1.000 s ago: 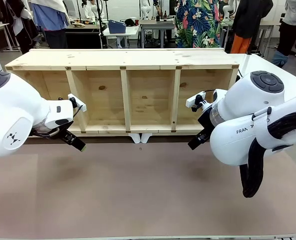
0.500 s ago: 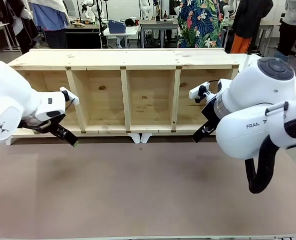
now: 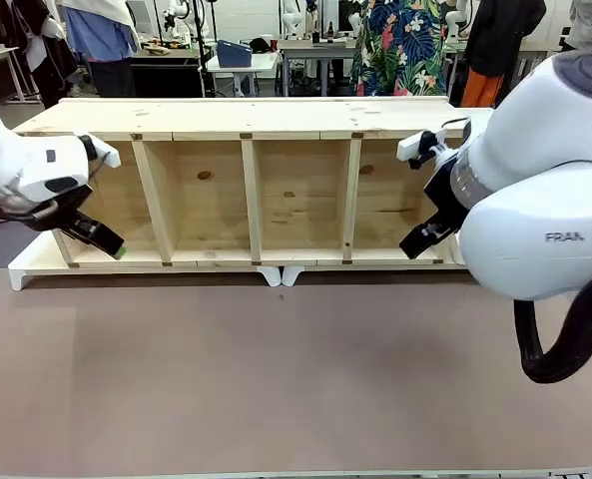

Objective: Perform cable management.
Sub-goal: When the cord part of the Power Cable appears at the lower middle area of the table and stops, grasp the cord part of the Power Cable.

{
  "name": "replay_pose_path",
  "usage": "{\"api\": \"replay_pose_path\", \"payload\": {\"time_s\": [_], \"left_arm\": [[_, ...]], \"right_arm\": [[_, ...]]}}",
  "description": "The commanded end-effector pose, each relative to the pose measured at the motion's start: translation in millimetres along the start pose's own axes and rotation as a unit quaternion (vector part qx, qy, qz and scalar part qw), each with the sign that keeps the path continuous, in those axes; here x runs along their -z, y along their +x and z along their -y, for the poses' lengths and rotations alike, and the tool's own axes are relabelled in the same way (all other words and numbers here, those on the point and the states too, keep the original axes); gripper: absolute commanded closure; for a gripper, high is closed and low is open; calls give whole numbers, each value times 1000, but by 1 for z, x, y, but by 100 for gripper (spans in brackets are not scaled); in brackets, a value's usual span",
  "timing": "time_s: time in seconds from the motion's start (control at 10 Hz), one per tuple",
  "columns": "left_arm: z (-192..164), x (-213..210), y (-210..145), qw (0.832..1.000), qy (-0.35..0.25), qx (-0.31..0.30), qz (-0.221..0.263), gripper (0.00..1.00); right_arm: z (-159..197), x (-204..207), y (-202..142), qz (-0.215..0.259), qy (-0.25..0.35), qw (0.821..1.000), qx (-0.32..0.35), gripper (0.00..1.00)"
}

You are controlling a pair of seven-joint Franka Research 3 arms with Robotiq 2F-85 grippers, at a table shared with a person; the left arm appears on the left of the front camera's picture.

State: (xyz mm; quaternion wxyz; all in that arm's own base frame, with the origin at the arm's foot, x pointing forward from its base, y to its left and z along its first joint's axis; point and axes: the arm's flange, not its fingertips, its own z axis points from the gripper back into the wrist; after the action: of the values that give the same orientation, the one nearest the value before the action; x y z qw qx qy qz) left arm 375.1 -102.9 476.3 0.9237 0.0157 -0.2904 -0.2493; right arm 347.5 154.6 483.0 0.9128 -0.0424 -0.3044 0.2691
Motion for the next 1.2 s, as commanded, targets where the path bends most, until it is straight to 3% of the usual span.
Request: {"api": "replay_pose_path", "payload": {"time_s": [0.0,0.4,0.8,1.1], "left_arm": [[30,-25,-111,999,26,-23,19,0],[31,-58,-159,996,53,-37,67,0],[7,-63,-207,989,52,-106,89,0],[-6,-55,-222,985,41,-137,92,0]], "right_arm": [[-13,-29,-77,22,-33,999,30,0],[-5,-75,-118,85,-76,991,74,0],[4,-83,-151,96,-80,985,117,0],[6,-80,-151,93,-73,986,118,0]]}}
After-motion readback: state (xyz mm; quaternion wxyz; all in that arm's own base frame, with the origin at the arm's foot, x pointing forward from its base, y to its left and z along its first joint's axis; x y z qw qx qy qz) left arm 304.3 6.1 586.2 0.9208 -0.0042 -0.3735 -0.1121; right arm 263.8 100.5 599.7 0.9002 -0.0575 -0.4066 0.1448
